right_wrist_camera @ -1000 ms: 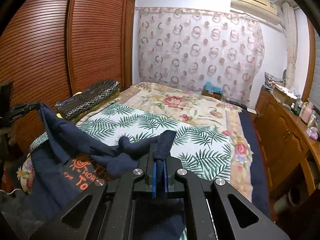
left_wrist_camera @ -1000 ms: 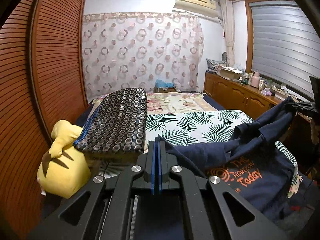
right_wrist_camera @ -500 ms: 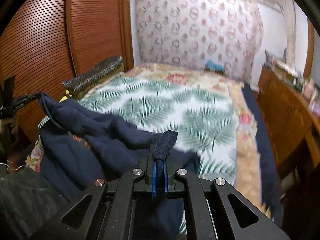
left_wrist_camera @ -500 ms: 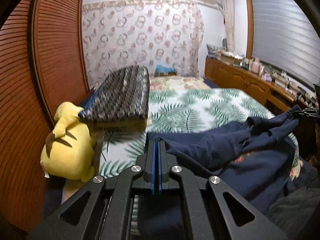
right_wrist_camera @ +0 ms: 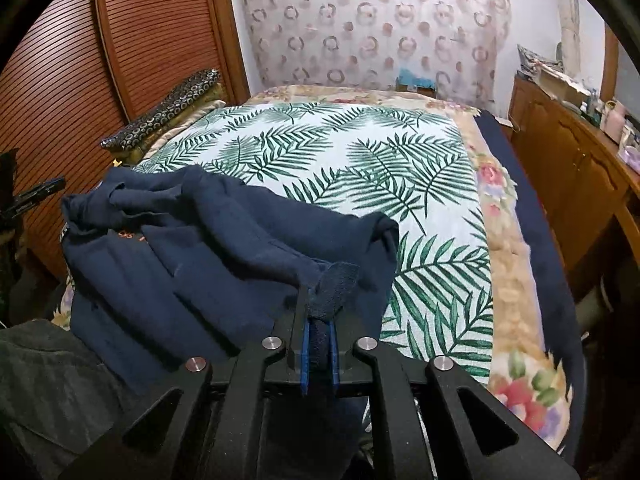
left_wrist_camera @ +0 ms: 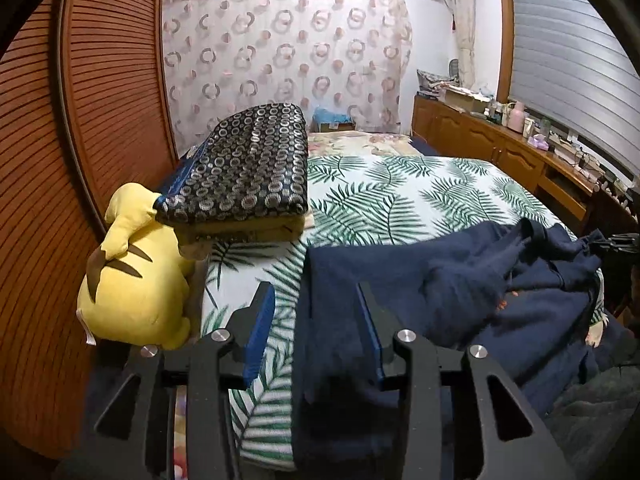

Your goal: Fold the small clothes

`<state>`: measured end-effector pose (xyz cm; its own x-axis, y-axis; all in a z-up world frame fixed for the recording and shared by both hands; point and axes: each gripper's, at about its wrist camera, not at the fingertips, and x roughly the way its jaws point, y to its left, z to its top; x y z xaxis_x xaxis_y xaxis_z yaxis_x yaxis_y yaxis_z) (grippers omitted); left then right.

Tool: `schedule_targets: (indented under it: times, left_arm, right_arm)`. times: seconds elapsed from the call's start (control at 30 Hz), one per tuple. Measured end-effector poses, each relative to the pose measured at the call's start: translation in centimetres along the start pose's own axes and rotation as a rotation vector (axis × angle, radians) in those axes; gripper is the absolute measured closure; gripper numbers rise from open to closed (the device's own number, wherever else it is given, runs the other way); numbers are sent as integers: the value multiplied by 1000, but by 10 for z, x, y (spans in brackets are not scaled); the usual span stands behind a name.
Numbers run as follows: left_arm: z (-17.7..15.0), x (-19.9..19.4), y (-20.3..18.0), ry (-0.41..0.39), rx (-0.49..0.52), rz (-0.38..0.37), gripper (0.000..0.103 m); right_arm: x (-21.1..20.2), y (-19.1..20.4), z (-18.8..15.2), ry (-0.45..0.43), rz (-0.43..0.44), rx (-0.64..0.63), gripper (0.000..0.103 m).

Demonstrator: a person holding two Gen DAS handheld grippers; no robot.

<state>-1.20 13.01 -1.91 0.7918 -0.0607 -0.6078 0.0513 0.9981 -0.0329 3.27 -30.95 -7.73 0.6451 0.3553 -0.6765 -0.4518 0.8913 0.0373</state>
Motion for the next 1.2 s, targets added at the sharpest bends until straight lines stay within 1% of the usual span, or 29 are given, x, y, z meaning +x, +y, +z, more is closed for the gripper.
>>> schedule_targets:
  times: [0.03, 0.07, 0.13, 0.2, 0.23, 0.37, 0.43, 0.53, 0.63, 0.73, 0.9, 0.97, 1.03, 1.1, 1.13, 1.2]
  left_arm:
    - [4, 3, 0, 2, 5, -5, 60]
    - [7, 5, 1, 5, 8, -6, 57]
    - [15, 14, 0, 12, 19, -7, 48]
    - [23, 24, -1, 17, 32, -14, 36]
    - [26, 28, -1, 19, 33, -14, 35]
    - [38, 51, -2, 31, 26, -3, 34]
    - [40, 62, -1, 49, 22, 0, 34]
    - [40, 80, 1, 84, 17, -5, 34]
    - [39, 95, 2, 125, 21, 8, 34]
    - [35, 106, 3, 165, 39, 16, 34]
    - [25, 117, 1, 220, 53, -4, 34]
    - [23, 120, 1, 241, 54, -34, 34]
    - [23, 122, -1, 250, 68, -37, 34]
    - [23, 125, -3, 261, 82, -41, 34]
    - [23, 126, -3, 266, 85, -47, 35]
    - [22, 129, -3, 280, 87, -67, 39]
  right_arm:
    - [-3, 1, 2, -5, -1, -8, 95]
    - [-6, 2, 3, -15, -4, -14, 95]
    - [-13, 3, 10, -35, -12, -20, 94]
    - [-21, 3, 14, -54, -27, -34, 91]
    - [-24, 3, 19, -62, -37, -44, 87]
    - [-32, 1, 26, -90, -55, -59, 85]
    - [-30, -3, 30, -100, -60, -53, 84]
    - [-17, -10, 30, -92, -75, -37, 76]
    - [2, -20, 31, -92, -96, -20, 76]
    - [20, -25, 32, -82, -82, 11, 73]
    - [48, -26, 35, -34, -76, 16, 62]
    - [54, -26, 34, -8, -64, 18, 57]
    - [61, -24, 33, 20, -61, 16, 57]
    - [69, -25, 31, 56, -96, 6, 57]
    - [72, -27, 30, 65, -94, 8, 57]
    - [75, -28, 29, 78, -96, 19, 54]
